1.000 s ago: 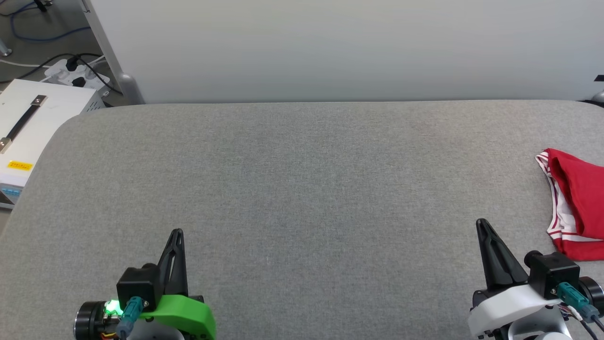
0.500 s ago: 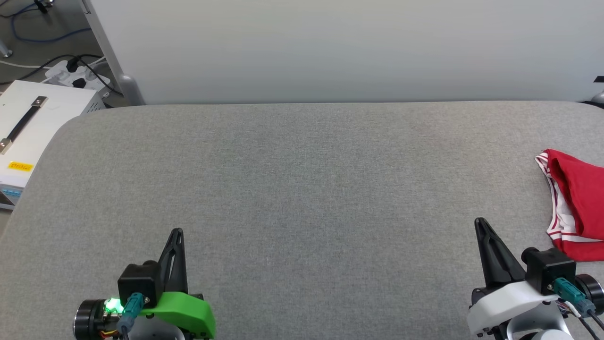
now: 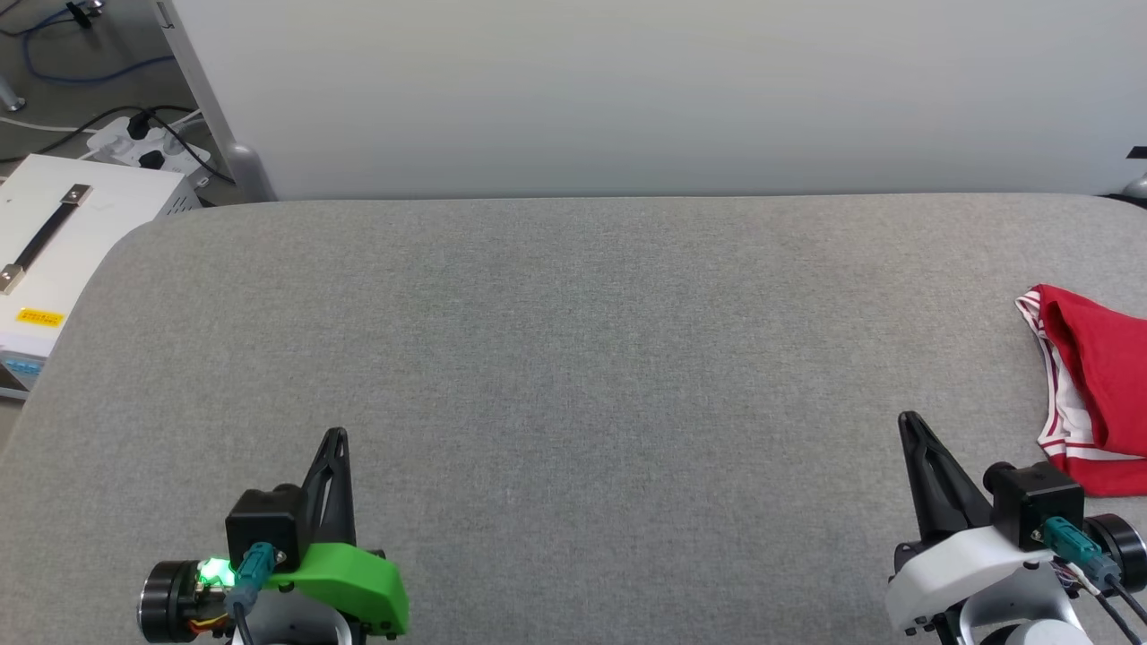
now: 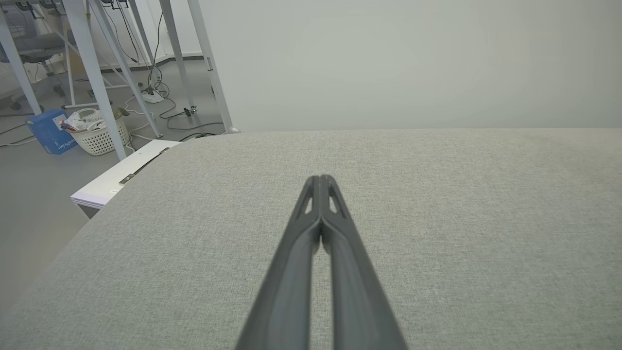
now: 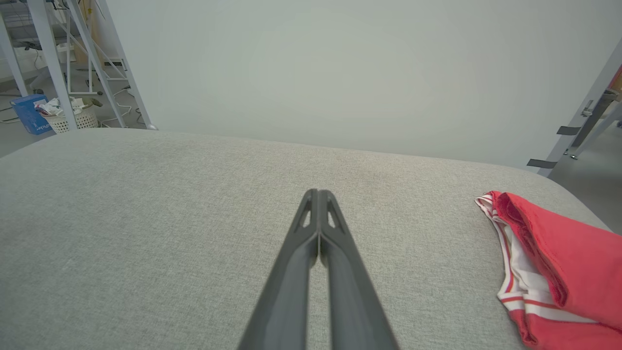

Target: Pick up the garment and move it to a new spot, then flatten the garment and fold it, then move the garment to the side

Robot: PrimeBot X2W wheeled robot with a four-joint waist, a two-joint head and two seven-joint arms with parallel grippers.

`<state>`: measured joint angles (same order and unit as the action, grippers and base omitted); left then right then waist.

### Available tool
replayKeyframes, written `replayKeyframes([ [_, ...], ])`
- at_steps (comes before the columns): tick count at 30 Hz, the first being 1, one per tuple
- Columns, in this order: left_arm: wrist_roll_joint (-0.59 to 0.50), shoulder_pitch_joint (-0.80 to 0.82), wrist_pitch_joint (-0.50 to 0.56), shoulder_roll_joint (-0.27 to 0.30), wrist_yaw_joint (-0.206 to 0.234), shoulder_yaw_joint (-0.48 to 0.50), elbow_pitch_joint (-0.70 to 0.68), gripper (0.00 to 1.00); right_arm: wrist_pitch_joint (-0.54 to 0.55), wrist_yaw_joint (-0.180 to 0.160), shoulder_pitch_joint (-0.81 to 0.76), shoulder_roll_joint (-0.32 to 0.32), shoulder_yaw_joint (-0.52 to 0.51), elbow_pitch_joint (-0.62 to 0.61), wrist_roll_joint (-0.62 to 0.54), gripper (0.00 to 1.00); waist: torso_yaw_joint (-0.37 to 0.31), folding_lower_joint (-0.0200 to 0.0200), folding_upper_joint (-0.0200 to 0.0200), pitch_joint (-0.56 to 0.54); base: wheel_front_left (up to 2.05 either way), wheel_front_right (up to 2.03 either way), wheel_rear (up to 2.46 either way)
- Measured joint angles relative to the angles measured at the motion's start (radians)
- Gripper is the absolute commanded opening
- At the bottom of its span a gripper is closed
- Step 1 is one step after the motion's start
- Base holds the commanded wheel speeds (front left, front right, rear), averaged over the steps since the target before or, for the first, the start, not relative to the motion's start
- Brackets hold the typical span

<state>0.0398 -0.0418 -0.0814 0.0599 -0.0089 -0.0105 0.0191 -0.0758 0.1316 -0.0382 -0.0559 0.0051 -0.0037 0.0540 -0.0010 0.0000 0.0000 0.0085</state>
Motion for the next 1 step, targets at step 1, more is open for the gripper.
replayKeyframes([
  [1,-0.002,0.001,0.002,0.0,0.0,0.0,-0.001,0.0,0.002,0.0,0.0,0.0,0.0,0.0,-0.001,0.0,0.0,0.0,0.0,0.0,0.0,0.0,0.0],
])
